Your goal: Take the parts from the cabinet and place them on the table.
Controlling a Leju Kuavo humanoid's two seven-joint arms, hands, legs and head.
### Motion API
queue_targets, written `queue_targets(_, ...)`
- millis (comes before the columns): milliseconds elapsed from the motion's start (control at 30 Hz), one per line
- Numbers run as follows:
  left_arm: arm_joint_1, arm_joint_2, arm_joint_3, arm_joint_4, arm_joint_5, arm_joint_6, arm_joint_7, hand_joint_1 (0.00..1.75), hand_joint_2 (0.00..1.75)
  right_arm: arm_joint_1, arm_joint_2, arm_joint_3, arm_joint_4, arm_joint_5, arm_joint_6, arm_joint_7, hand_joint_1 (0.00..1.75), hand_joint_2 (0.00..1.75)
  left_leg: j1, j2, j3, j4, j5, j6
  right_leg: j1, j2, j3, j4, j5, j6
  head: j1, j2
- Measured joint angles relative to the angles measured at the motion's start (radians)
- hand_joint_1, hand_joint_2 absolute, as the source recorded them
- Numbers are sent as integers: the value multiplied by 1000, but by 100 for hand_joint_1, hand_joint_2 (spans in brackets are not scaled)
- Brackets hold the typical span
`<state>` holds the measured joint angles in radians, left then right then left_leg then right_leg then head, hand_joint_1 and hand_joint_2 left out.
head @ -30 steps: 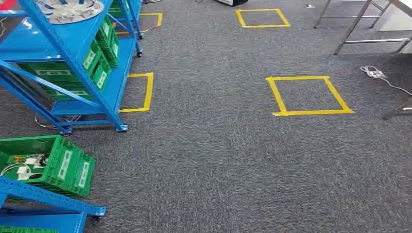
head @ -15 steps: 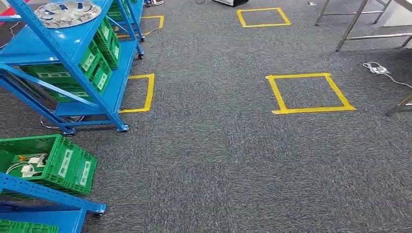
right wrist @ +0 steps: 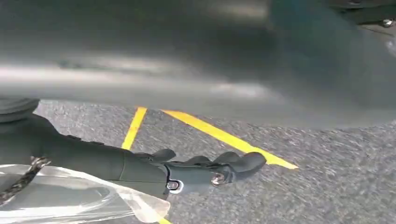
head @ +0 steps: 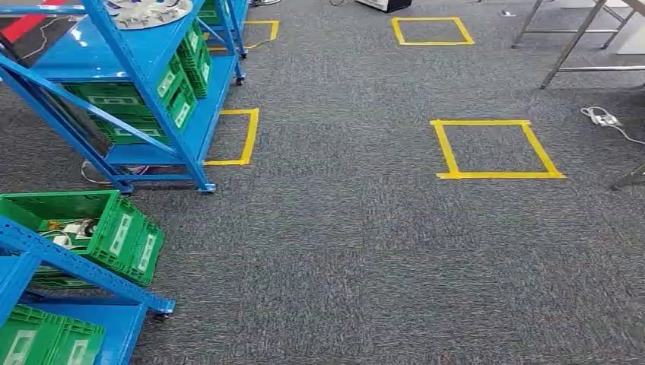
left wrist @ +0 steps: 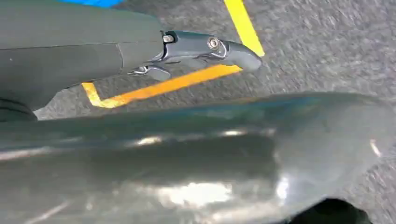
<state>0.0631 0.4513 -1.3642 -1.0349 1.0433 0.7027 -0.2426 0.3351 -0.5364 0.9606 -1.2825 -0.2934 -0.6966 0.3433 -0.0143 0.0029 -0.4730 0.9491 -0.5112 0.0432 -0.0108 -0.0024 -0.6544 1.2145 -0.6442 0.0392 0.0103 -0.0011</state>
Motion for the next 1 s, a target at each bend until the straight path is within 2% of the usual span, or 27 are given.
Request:
queue_targets(33,1,-1,0,0,-2,0,0,0,0,-2,0,0,0,-1,0,-1,0,0,0,0,-11,0,6,-2,0,0,-17,65,-22,3,2,0)
queue_targets(67,1,-2,0,3,-6,0,4,0,0,-2,0,0,0,-3,0,-2,0,0,0,0,-20,2,13,-3,-1,0,-17,92,-10,6,2,0)
queue_targets(100,1,-4,2,6,-11,0,10,0,0,-1,0,0,0,-3,0,-2,0,0,1,0,-28,4,17,-6,-3,0,3,76,23,9,2,0)
queue_targets(133,2,-8,5,13,-21,0,16,0,0,-1,0,0,0,-5,0,-2,0,0,3,-1,-37,8,21,-10,-6,0,50,9,65,11,2,0)
queue_targets(167,2,-12,8,18,-26,0,21,0,0,-1,0,0,0,-6,0,-3,0,0,5,-2,-43,14,23,-14,-8,0,111,-86,94,13,2,0)
queue_targets(200,2,-14,12,22,-30,0,22,0,0,-1,0,-2,0,-7,0,-4,0,0,4,-4,-44,24,23,-17,-13,2,175,-184,102,16,3,0)
queue_targets(233,3,-14,16,26,-32,0,24,0,0,-3,0,-3,0,-9,0,-5,0,0,-1,-6,-58,35,21,-22,-12,12,223,-236,79,18,5,0)
queue_targets(267,2,-16,19,29,-34,0,25,0,0,-3,0,-4,0,-10,0,-5,0,0,-3,-7,-60,41,23,-27,-11,14,208,-232,79,8,1,0)
queue_targets(300,2,-17,22,30,-36,0,25,0,0,-3,0,-5,0,-12,0,-5,0,0,-3,-7,-62,49,26,-30,-11,12,194,-234,74,2,3,0)
queue_targets(333,2,-17,25,33,-38,0,27,0,0,-2,0,-5,0,-15,0,-6,0,0,-1,-9,-64,48,29,-36,-7,11,192,-232,73,-9,2,0)
queue_targets(367,3,-17,29,35,-43,0,31,0,0,1,0,-6,0,-19,0,-10,0,0,1,-10,-67,52,27,-40,-11,8,191,-237,77,-22,4,0)
queue_targets(400,6,-18,29,36,-50,0,34,0,0,2,0,-6,0,-23,0,-14,0,0,3,-9,-70,63,13,-46,-11,2,188,-238,81,-29,2,0)
queue_targets(433,8,-19,31,36,-58,0,36,0,0,6,0,-9,0,-27,0,-15,0,0,5,-7,-85,102,-28,-52,-10,0,184,-238,83,-35,-1,0)
queue_targets(500,12,-21,37,37,-71,0,43,0,0,15,0,-13,0,-39,0,-21,0,0,9,-7,-147,270,-127,-60,-6,-8,176,-237,88,-42,-2,0)
queue_targets(533,14,-23,40,37,-77,0,46,0,0,18,0,-14,0,-44,0,-23,0,0,11,-7,-171,340,-154,-61,-3,-12,174,-236,89,-43,-2,0)
queue_targets(567,19,-24,45,37,-83,0,52,0,0,20,0,-14,0,-50,0,-25,0,0,11,-7,-178,372,-158,-60,0,-14,172,-236,90,-43,-2,0)
queue_targets(600,24,-24,51,37,-91,0,55,0,0,20,0,-15,0,-57,0,-27,0,0,11,-7,-163,357,-137,-57,2,-15,172,-236,91,-43,-2,0)
queue_targets(633,26,-25,55,37,-96,0,56,0,0,20,0,-16,0,-60,0,-29,0,0,11,-7,-131,303,-99,-53,3,-15,173,-236,92,-43,-2,0)
queue_targets(700,31,-24,62,37,-107,0,61,0,0,20,0,-24,-1,-74,0,-35,0,0,5,-7,-38,118,-7,-37,5,-17,190,-236,91,-42,-2,0)
queue_targets(733,33,-22,66,37,-110,0,64,0,0,21,1,-26,-3,-77,0,-37,0,0,-1,-6,-9,66,-8,-27,6,-17,183,-234,91,-40,-1,0)
queue_targets(833,38,-19,77,37,-119,0,71,0,0,21,2,-35,-6,-88,0,-43,0,0,-9,-5,-16,55,-3,-21,2,-17,180,-235,98,-25,-3,0)
queue_targets(867,38,-17,79,37,-121,0,71,0,0,21,2,-37,-8,-91,0,-43,0,0,-9,-5,-15,42,0,-17,2,-18,180,-238,101,-18,-1,0)
queue_targets(900,38,-17,82,37,-123,1,71,0,0,21,2,-40,-10,-92,0,-44,0,0,4,-3,1,0,3,-11,2,-17,168,-231,85,-13,-1,0)
queue_targets(933,38,-18,84,37,-124,0,71,0,0,22,3,-41,-11,-93,0,-45,0,0,1,-1,1,-4,9,-7,3,-10,153,-201,63,-11,3,0)
queue_targets(967,38,-18,85,37,-125,0,71,0,0,21,3,-42,-11,-93,0,-47,0,0,1,-1,-3,-4,11,-3,2,-3,121,-138,30,-9,3,0)
queue_targets(1000,38,-19,86,37,-125,0,72,0,0,21,3,-43,-11,-94,0,-46,0,0,1,-1,-6,-3,10,-3,1,0,78,-52,-5,-6,5,0)
